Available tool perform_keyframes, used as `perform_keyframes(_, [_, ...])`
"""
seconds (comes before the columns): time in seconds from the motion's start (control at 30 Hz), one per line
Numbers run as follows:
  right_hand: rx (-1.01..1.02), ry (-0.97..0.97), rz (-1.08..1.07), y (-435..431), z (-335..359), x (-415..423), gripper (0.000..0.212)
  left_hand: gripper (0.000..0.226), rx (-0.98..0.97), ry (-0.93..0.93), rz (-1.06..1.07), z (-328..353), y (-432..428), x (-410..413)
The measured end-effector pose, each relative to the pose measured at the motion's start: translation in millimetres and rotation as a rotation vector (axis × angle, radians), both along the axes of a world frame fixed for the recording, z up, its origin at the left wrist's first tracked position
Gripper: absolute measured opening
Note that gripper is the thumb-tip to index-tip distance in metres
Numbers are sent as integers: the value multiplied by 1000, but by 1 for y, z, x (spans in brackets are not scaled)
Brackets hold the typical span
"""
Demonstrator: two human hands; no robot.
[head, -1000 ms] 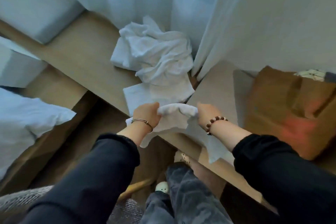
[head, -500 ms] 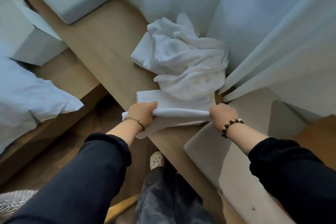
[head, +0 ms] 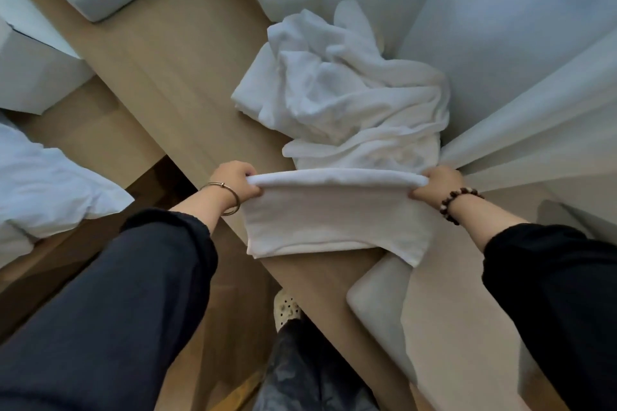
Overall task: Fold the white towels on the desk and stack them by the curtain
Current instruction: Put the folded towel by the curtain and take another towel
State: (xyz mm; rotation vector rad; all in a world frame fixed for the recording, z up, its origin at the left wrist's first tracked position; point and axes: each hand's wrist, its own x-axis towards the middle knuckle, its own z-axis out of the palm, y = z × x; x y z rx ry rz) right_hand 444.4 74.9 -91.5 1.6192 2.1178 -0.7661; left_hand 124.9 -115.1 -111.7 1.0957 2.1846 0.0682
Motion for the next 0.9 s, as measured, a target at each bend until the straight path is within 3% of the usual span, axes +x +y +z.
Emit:
perform_keyframes(0.07, [15, 85, -169, 9, -15, 3, 20, 12, 61, -60, 229, -20, 3, -2])
perform_keyframes(0.13, [-16, 229, -362, 15, -31, 8, 26, 27, 153, -156, 487, -38, 5, -2])
perform_keyframes(0.23, [-142, 446, -682, 10, -52, 16, 58, 58, 153, -402, 768, -66, -4, 1])
perform_keyframes(0.3, [-294, 600, -832, 3, -67, 24, 69, 49, 86, -557, 807, -83, -13, 6])
perform_keyframes(0.37, [-400, 642, -873, -5, -81, 31, 65, 30, 85, -497, 790, -95, -21, 15])
perform_keyframes(0.43, [-477, 623, -904, -13, -90, 35, 57, 22, 86, -350, 792, -108, -28, 21])
perform_keyframes(0.5, [-537, 594, -902, -17, -97, 35, 57, 15, 96, -410, 890, -118, -34, 27])
perform_keyframes(0.6, [-570, 533, -884, -15, -106, 29, 70, 15, 97, -479, 985, -129, -41, 31])
perform_keyframes(0.73, [-546, 298, -772, -26, -116, 15, 93, 17, 119, -342, 931, -128, -52, 33])
perform_keyframes(0.9, [-480, 85, -591, -73, -124, -11, 83, 12, 209, -288, 961, -126, -80, 23])
